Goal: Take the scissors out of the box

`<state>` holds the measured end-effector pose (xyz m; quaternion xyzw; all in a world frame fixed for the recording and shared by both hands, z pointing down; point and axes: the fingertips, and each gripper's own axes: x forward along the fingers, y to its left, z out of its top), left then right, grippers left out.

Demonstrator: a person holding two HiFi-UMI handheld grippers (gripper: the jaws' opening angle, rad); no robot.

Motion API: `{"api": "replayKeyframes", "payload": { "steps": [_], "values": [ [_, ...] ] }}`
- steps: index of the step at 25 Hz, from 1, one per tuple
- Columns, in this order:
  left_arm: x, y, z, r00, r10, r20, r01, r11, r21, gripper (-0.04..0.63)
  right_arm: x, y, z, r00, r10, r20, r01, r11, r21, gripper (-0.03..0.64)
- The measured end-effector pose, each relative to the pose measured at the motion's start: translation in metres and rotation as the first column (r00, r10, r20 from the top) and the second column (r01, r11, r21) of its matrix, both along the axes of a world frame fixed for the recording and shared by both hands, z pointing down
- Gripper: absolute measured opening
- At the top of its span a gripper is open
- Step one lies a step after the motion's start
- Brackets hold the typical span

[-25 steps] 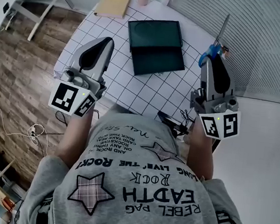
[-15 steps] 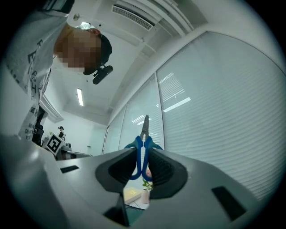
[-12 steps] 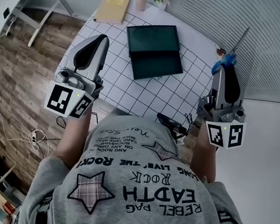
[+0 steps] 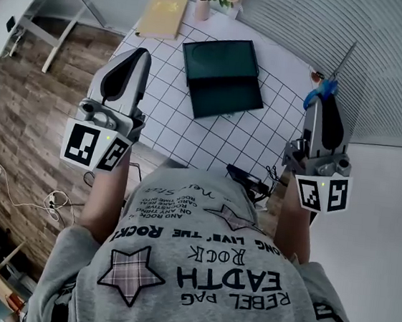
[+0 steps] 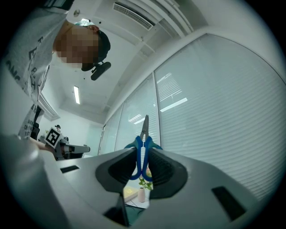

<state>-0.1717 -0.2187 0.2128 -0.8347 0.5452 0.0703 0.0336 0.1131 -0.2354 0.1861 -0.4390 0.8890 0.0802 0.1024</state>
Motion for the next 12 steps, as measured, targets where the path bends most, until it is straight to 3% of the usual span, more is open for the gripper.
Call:
{"api": "replayKeyframes", "payload": {
  "steps": [12],
  "values": [
    [-0.002,0.0014,0.0034,1.0,-0.006,0.003,0.006,1.0,-0.007,0.009,-0.0023,0.0038,0.0038,1.0,0.003,-0.002,-0.003,1.0,-0.007,0.094]
  ]
}}
